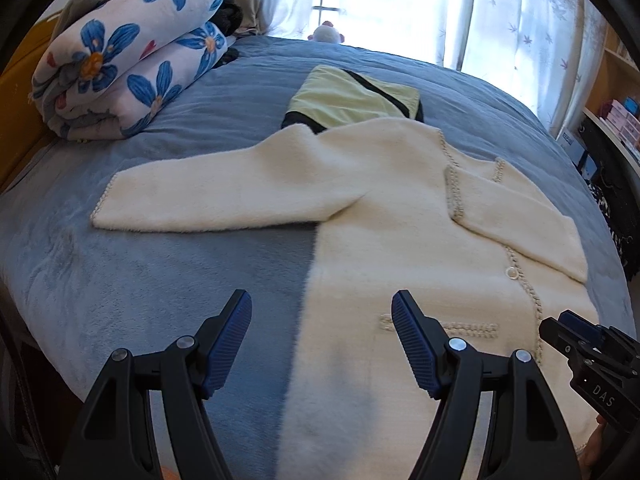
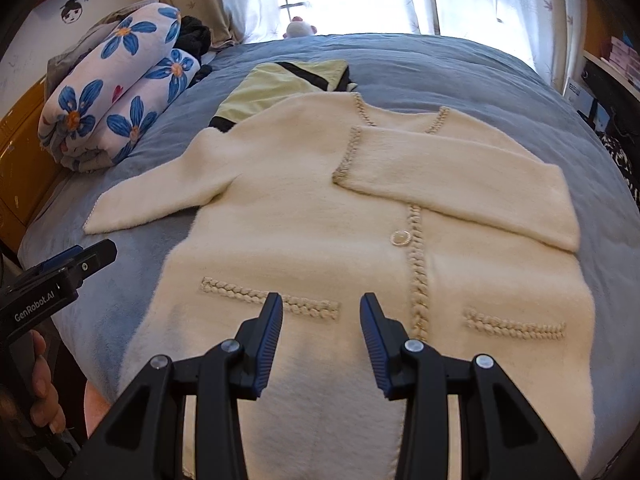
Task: Fold large clothes
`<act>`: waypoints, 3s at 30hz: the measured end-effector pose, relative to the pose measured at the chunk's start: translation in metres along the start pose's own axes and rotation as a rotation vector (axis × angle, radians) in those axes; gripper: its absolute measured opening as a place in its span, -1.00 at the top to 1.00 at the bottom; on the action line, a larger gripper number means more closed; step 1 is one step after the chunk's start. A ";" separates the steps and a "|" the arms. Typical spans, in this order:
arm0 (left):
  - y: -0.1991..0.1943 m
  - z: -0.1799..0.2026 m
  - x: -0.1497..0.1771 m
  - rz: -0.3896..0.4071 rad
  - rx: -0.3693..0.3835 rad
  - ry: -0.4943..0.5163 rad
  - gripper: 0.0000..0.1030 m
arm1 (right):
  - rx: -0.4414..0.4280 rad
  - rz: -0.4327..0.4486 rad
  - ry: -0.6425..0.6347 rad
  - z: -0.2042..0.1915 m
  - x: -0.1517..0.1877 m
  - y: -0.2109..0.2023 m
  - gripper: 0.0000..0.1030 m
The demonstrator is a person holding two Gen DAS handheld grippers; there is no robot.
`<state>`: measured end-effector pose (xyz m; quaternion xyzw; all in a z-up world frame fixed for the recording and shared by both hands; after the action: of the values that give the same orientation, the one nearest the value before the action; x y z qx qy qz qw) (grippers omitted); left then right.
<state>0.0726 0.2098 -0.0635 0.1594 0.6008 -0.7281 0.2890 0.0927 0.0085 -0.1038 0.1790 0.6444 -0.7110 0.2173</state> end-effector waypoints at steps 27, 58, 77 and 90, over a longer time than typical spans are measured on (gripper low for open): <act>0.115 -0.270 -0.025 0.028 0.258 -0.624 -0.38 | -0.025 -0.066 -0.120 -0.120 -0.038 0.077 0.22; 0.159 0.086 -0.108 -0.020 0.350 0.037 0.75 | 0.051 -0.040 0.144 0.038 -0.025 0.066 0.22; 0.118 0.053 -0.059 -0.104 0.332 -0.027 -0.41 | -0.025 -0.018 0.128 0.057 -0.032 0.068 0.21; 0.097 -0.048 -0.040 -0.072 0.191 -0.156 -0.43 | -0.063 -0.012 -0.204 -0.056 -0.061 0.096 0.20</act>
<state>0.1580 0.2545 -0.1273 0.1076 0.5097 -0.8021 0.2920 0.1942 0.0618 -0.1573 0.0952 0.6419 -0.7063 0.2829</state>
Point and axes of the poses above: each gripper's, at about its wrist camera, not at the fingertips, and y roughly the way its jaws point, z to its right, x to its underside, the point moved 6 cm from there along y, roughly the way its jaws point, and after that the axes turned 10 degrees about x, right-handed, at the moved point
